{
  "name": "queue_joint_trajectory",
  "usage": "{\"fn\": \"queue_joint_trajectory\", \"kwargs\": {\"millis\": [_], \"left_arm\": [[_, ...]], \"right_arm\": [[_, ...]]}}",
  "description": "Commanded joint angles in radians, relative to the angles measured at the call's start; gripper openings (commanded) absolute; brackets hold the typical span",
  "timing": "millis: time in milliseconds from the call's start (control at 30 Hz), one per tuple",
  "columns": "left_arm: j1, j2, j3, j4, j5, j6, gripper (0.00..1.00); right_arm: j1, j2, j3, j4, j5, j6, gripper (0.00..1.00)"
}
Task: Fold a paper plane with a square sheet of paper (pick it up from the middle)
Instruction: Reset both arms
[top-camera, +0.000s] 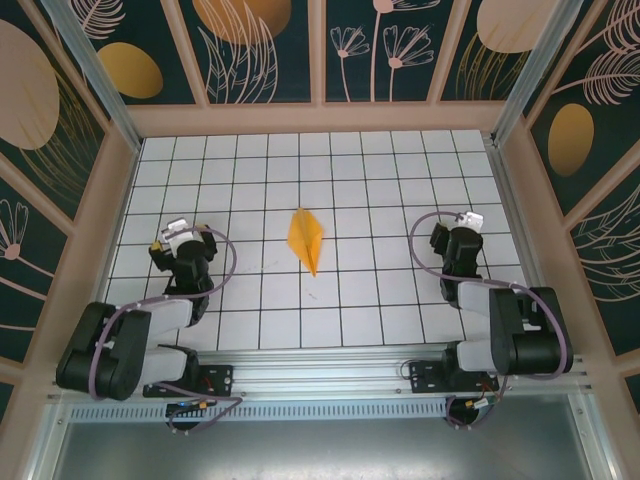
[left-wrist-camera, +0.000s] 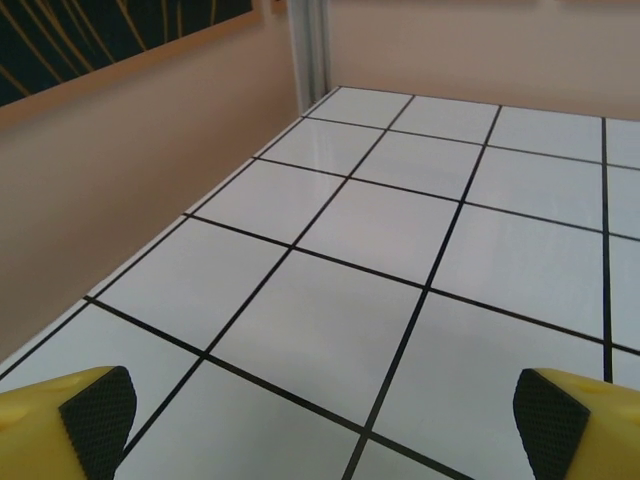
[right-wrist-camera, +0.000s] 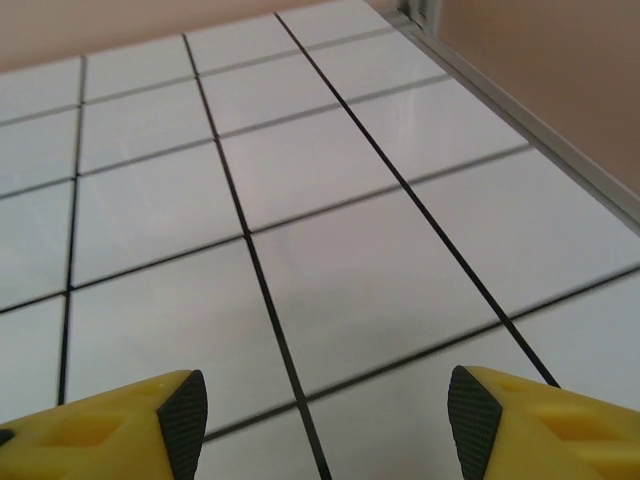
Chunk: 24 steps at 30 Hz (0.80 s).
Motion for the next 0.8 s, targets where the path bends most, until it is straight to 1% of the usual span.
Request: {"fn": "queue_joint_trajectory", "kwargs": {"millis": [0, 33, 67, 100, 133, 167, 233, 267, 300, 333, 367, 400, 433, 467, 500, 533, 567, 600, 633, 667, 767], "left_arm": [[0.019, 0.065, -0.004, 0.366, 0.076, 0.124, 0.99], [0.022, 0.093, 0.003, 0.4, 0.078, 0.132, 0.98], [0.04, 0.131, 0.0, 0.435, 0.107, 0.131, 0.99], [0.055, 0.171, -0.003, 0.483, 0.135, 0.134, 0.99], [0.059, 0.173, 0.007, 0.472, 0.145, 0.124, 0.98], [0.075, 0.145, 0.012, 0.402, 0.189, 0.106, 0.99], [0.099, 0.165, -0.031, 0.505, 0.24, 0.094, 0.99], [0.115, 0.164, -0.056, 0.528, 0.28, 0.082, 0.99], [0.122, 0.198, -0.08, 0.604, 0.304, 0.089, 0.98], [0.123, 0.264, -0.096, 0.749, 0.292, 0.104, 0.98], [0.123, 0.219, -0.082, 0.64, 0.29, 0.082, 0.99], [0.125, 0.192, -0.05, 0.532, 0.286, 0.07, 0.98], [0.126, 0.225, -0.02, 0.535, 0.281, 0.079, 0.99], [0.131, 0.229, -0.015, 0.531, 0.288, 0.07, 0.99], [0.141, 0.209, -0.011, 0.484, 0.289, 0.052, 0.98], [0.145, 0.216, -0.009, 0.5, 0.283, 0.052, 0.98], [0.146, 0.219, -0.014, 0.514, 0.284, 0.054, 0.98], [0.146, 0.212, -0.016, 0.502, 0.283, 0.049, 0.99], [0.146, 0.217, -0.019, 0.522, 0.291, 0.06, 0.98], [0.146, 0.218, -0.02, 0.527, 0.311, 0.066, 0.98], [0.146, 0.217, -0.026, 0.531, 0.325, 0.073, 0.98]], "right_arm": [[-0.013, 0.039, -0.001, 0.242, -0.135, -0.094, 0.68], [-0.016, 0.052, -0.001, 0.258, -0.164, -0.092, 0.68], [-0.016, 0.07, -0.007, 0.293, -0.199, -0.109, 0.67], [0.0, 0.085, -0.017, 0.325, -0.194, -0.132, 0.67], [0.016, 0.102, -0.023, 0.359, -0.181, -0.148, 0.67], [0.016, 0.101, -0.016, 0.34, -0.176, -0.143, 0.67], [0.008, 0.105, -0.018, 0.35, -0.182, -0.135, 0.67], [0.001, 0.106, -0.023, 0.358, -0.197, -0.131, 0.67], [-0.008, 0.109, -0.029, 0.369, -0.214, -0.125, 0.67], [-0.025, 0.116, -0.036, 0.387, -0.235, -0.115, 0.67], [-0.05, 0.138, -0.05, 0.429, -0.298, -0.103, 0.67], [-0.064, 0.181, -0.071, 0.507, -0.318, -0.093, 0.67], [-0.067, 0.185, -0.08, 0.542, -0.297, -0.083, 0.67], [-0.064, 0.17, -0.059, 0.466, -0.305, -0.089, 0.67], [-0.065, 0.179, -0.067, 0.5, -0.299, -0.086, 0.67], [-0.066, 0.175, -0.058, 0.472, -0.272, -0.076, 0.67], [-0.07, 0.177, -0.057, 0.477, -0.27, -0.068, 0.69], [-0.071, 0.176, -0.054, 0.468, -0.27, -0.066, 0.74], [-0.073, 0.178, -0.055, 0.47, -0.273, -0.064, 0.82], [-0.074, 0.177, -0.054, 0.469, -0.273, -0.064, 0.97], [-0.073, 0.177, -0.056, 0.473, -0.271, -0.066, 0.99]]}}
